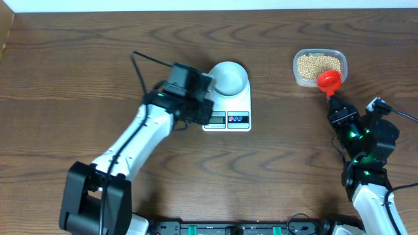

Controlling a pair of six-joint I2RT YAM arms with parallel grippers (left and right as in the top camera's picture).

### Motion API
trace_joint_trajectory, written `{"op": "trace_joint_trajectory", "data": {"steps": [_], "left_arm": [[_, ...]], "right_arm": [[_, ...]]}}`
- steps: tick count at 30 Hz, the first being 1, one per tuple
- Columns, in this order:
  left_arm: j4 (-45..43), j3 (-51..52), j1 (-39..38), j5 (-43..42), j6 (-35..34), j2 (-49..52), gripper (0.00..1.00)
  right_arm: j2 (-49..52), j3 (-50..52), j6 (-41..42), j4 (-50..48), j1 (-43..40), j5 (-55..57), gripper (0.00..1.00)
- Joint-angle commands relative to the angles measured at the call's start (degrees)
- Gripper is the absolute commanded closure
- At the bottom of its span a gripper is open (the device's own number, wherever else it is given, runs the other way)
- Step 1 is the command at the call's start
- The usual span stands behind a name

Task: Scoop item into bowl and weigh 50g on scale
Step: 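Move the left gripper back over the scale buttons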

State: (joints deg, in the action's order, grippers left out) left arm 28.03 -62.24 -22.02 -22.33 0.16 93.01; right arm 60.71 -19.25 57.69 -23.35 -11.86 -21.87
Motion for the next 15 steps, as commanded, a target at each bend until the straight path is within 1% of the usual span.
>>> {"op": "trace_joint_trajectory", "data": {"steps": [1, 5, 9, 15], "left_arm": [[-0.2, -0.7, -5.9, 7.6, -0.5, -0.5, 0.92], [-0.9, -0.7, -9.7, 12.9, -1.1, -0.3, 0.93], [-3.1, -0.7, -10.1, 13.0, -4.0, 1.2, 0.93], [-8.5, -0.7, -10.6, 12.7, -3.9, 4.7, 0.93]], "right_arm": [[0.0, -0.9, -1.2, 0.0, 0.3, -4.3, 0.99], [0.0, -0.9, -3.6, 0.0, 0.3, -6.4, 0.99], [0.0, -0.9, -4.9, 0.0, 0.3, -6.8, 0.99], [0.0, -0.9, -5.1, 0.0, 0.3, -6.8, 0.99]]}}
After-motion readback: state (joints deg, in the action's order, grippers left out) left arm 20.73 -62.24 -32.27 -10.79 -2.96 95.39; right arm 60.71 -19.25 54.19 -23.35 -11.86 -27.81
